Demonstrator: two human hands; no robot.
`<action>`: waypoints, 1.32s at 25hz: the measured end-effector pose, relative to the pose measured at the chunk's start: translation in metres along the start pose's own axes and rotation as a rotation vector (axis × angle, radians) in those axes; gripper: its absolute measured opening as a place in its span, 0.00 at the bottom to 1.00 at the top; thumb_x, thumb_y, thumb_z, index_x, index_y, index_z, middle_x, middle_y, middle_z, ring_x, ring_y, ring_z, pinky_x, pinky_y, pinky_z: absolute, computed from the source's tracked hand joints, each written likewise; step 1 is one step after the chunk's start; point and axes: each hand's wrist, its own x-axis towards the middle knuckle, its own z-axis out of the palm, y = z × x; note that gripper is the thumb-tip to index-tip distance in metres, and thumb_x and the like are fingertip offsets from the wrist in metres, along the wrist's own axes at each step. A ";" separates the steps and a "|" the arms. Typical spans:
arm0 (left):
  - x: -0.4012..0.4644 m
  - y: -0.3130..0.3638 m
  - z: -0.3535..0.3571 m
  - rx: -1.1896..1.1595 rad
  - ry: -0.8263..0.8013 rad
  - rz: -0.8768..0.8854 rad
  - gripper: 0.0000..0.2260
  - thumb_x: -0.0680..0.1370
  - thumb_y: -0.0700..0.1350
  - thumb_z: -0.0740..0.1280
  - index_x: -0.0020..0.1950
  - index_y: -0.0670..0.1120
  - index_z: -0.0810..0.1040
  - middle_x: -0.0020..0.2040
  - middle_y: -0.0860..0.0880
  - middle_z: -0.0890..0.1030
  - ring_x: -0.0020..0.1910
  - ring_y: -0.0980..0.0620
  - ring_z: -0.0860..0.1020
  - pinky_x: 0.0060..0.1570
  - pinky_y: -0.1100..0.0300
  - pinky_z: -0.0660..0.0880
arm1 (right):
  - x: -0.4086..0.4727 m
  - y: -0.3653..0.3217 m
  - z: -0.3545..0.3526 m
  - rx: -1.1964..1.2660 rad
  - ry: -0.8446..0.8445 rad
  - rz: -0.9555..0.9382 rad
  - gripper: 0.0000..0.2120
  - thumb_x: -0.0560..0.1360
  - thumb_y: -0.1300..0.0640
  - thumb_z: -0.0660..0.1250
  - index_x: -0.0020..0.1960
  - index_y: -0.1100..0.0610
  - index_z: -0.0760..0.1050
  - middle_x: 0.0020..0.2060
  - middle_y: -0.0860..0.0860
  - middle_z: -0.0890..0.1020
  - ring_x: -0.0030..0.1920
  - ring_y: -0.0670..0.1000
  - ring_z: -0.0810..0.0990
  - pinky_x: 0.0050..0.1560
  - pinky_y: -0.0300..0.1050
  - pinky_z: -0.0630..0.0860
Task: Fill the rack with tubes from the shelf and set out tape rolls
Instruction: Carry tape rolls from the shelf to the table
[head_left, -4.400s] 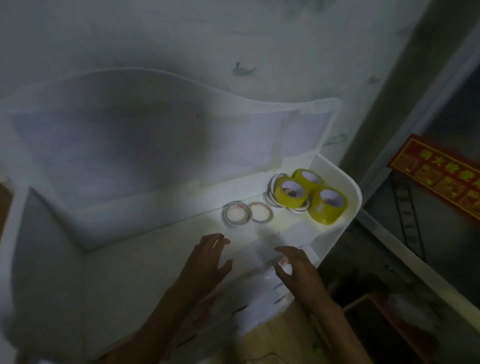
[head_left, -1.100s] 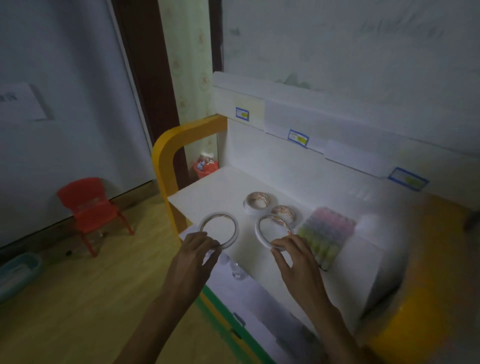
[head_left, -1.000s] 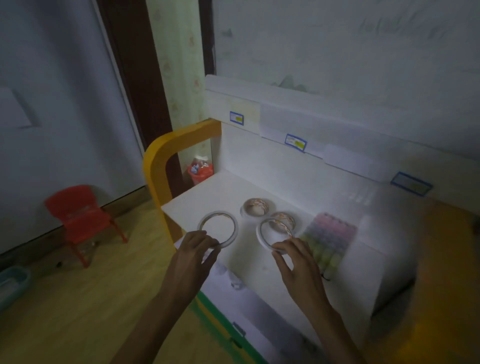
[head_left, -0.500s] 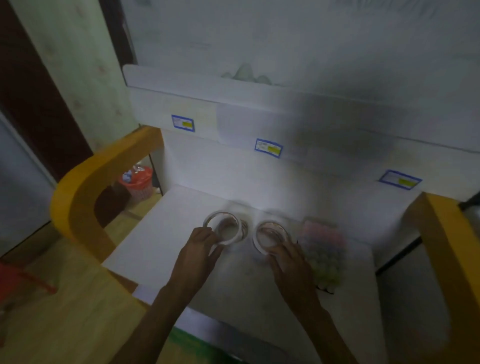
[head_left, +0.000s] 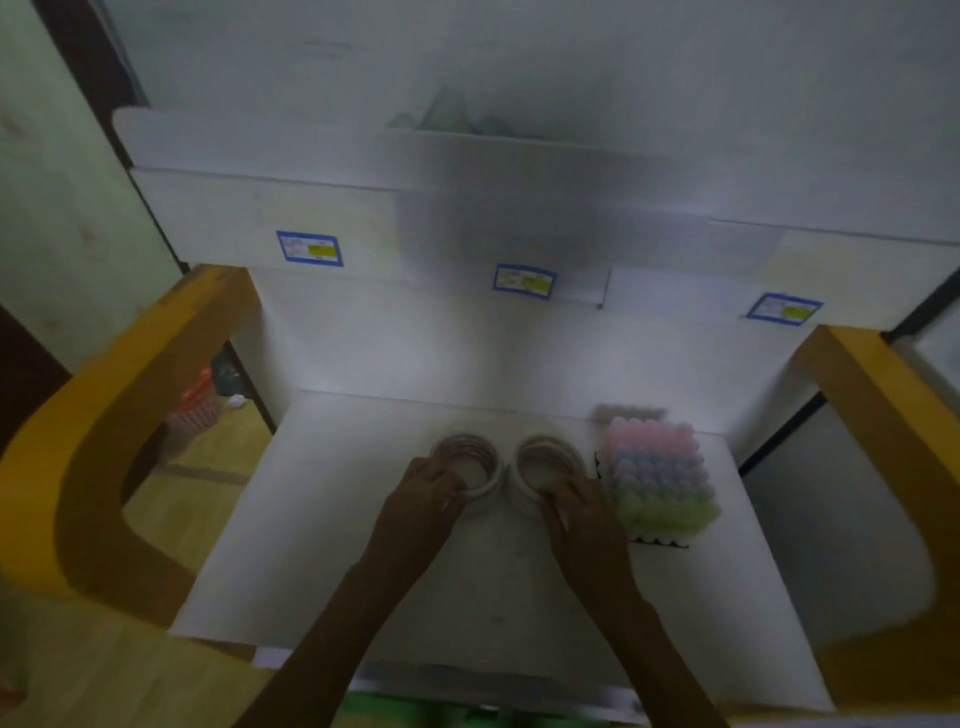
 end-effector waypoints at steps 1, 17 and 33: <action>-0.001 -0.001 0.001 -0.008 -0.009 -0.003 0.13 0.75 0.52 0.60 0.42 0.46 0.80 0.45 0.49 0.80 0.50 0.50 0.71 0.41 0.56 0.76 | 0.000 0.000 0.003 -0.016 -0.004 0.000 0.09 0.77 0.56 0.60 0.46 0.57 0.78 0.42 0.52 0.78 0.43 0.53 0.76 0.39 0.42 0.72; 0.011 0.014 -0.009 -0.012 -0.092 0.139 0.20 0.68 0.51 0.64 0.55 0.43 0.80 0.53 0.45 0.80 0.55 0.45 0.72 0.57 0.53 0.68 | -0.016 -0.005 -0.021 0.026 -0.045 0.079 0.18 0.73 0.59 0.71 0.62 0.58 0.75 0.55 0.54 0.79 0.57 0.51 0.75 0.59 0.39 0.71; -0.034 0.287 0.057 -0.206 -0.230 0.545 0.20 0.73 0.56 0.61 0.61 0.48 0.76 0.59 0.48 0.77 0.58 0.50 0.73 0.54 0.53 0.76 | -0.212 0.080 -0.262 -0.123 0.080 0.400 0.19 0.78 0.45 0.61 0.66 0.50 0.72 0.63 0.47 0.77 0.63 0.47 0.73 0.55 0.42 0.77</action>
